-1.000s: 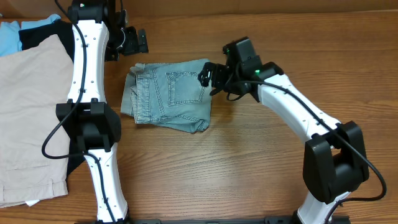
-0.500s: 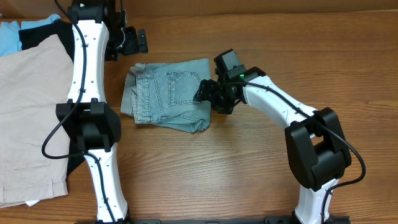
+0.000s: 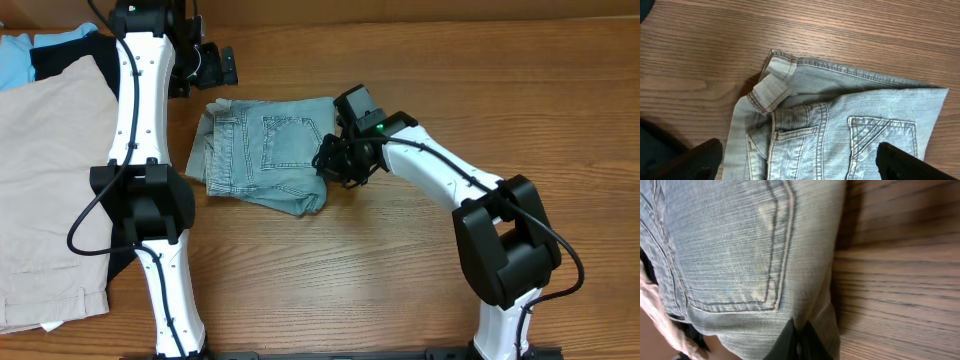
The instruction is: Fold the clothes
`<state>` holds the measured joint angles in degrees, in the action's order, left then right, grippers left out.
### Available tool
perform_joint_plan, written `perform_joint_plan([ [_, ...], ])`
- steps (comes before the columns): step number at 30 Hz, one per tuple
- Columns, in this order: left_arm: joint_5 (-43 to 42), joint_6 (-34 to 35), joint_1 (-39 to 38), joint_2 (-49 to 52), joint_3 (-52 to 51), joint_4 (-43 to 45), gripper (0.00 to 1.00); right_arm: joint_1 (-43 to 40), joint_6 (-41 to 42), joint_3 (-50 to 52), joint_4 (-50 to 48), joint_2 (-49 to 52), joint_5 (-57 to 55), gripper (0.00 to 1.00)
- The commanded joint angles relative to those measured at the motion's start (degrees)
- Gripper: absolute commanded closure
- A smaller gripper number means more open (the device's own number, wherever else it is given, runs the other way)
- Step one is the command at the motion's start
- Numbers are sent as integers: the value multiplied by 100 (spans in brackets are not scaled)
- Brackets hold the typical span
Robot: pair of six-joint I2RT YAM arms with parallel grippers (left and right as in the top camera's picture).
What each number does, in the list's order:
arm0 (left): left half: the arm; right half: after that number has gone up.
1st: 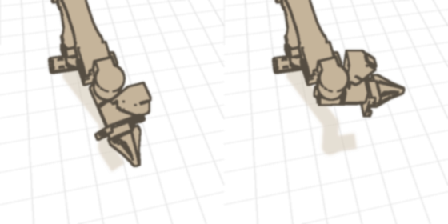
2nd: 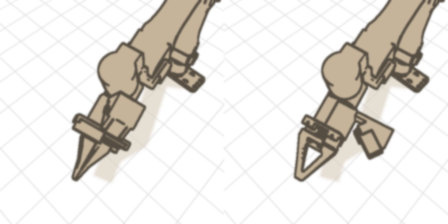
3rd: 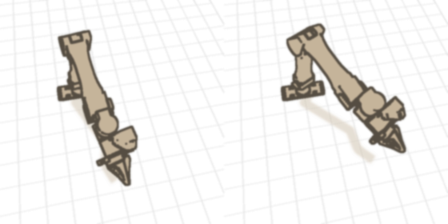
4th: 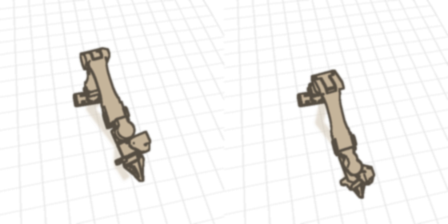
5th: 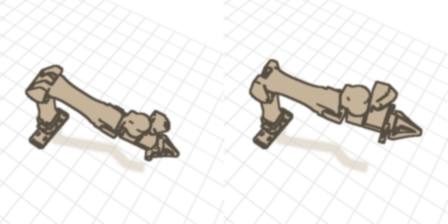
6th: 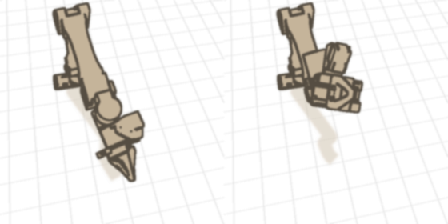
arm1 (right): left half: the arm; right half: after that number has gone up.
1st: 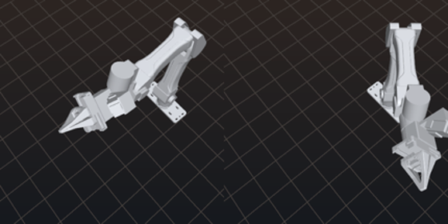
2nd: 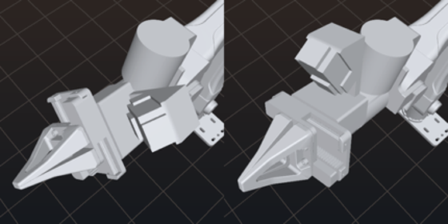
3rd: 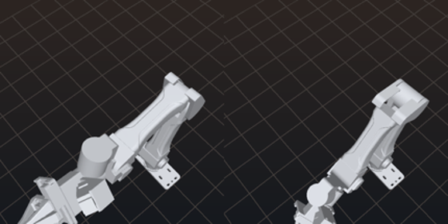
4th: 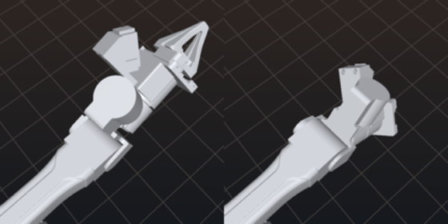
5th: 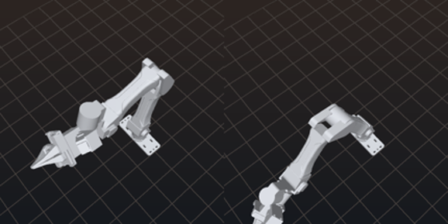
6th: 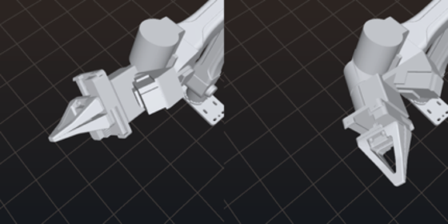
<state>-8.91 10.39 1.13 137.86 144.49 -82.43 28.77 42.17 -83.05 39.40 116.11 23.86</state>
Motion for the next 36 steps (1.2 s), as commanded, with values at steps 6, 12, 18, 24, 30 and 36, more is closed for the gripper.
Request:
perform_joint_plan([
  [6, 55, 35, -57, 46, 107, 24, 0, -1126, -951, -28, 17, -4, 151, 96],
  [12, 52, 35, -66, 46, 107, 13, 0, -2253, -1670, -48, -111, -4, -83, 95],
  [18, 55, 33, -79, 46, 107, 9, 0, -3206, -2055, -645, 273, -131, -72, 56],
  [24, 55, 35, -76, 46, 107, 57, 0, -2988, -2310, -1414, 1128, -398, 46, 36],
  [30, 52, 35, -76, 46, 107, 57, 0, -2218, -1119, -1213, 1980, -376, -621, 18],
  [36, 55, 33, -76, 46, 107, 39, 0, -1644, 424, -560, 1814, -376, -778, 19],
])
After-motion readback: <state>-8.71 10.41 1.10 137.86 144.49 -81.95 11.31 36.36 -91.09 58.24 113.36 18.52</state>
